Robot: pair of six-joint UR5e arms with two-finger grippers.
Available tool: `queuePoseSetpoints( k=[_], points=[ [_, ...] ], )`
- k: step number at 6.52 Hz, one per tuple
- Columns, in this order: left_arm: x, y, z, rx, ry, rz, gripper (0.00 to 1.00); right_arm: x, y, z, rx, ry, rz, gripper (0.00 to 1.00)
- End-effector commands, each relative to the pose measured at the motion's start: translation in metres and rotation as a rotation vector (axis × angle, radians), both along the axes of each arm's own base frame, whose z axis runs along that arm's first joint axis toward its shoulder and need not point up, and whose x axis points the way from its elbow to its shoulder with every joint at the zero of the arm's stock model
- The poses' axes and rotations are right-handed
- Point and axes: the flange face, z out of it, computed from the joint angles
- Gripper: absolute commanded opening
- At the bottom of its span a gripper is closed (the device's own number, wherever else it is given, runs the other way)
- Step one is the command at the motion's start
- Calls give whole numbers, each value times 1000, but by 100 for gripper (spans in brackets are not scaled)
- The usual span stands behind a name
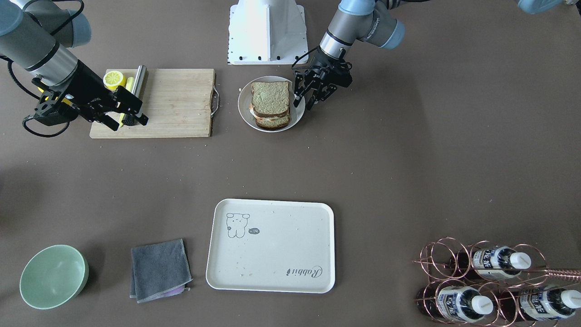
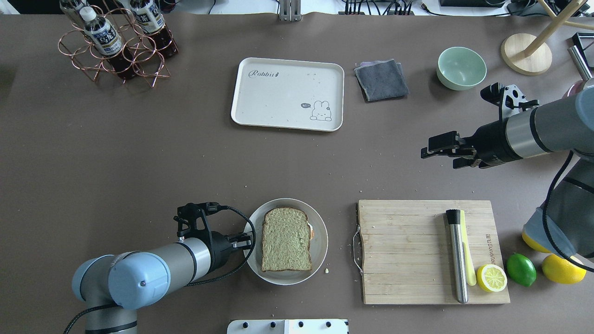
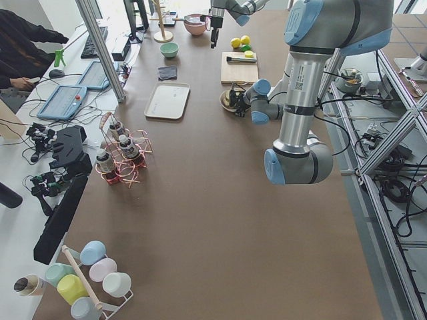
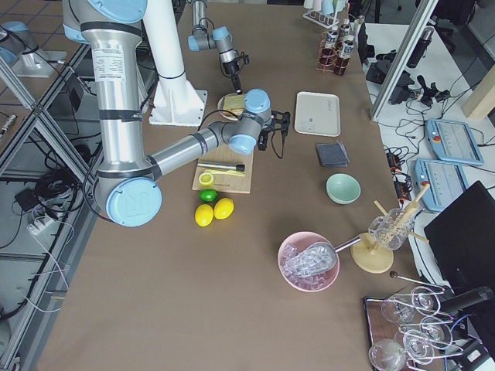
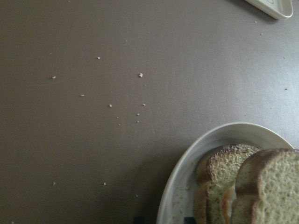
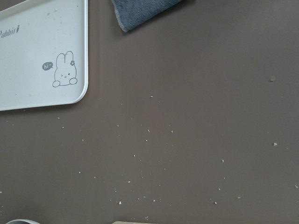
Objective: Make sandwich and place on tray
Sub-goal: 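Withdraw the right gripper while the left gripper reaches to the plate rim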
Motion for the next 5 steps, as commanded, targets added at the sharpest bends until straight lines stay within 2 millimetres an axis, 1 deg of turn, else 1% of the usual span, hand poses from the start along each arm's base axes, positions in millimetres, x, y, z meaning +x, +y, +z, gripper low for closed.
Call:
queuePoseSetpoints(
  k=[1,3,4,5],
  points=[
    [-2,1,-5,2,10,0,0,-1,0,-1,-4,-1,1,99],
    [-2,1,-10,-1,21,3,0,-1,0,-2,1,-2,-2,99],
    [-10,-2,-20,2,42,-3,0,-1,0,-2,1,-2,-2,99],
    [-21,-13,-28,1,35,-21,0,0,-1,-2,1,-2,0,99]
  ],
)
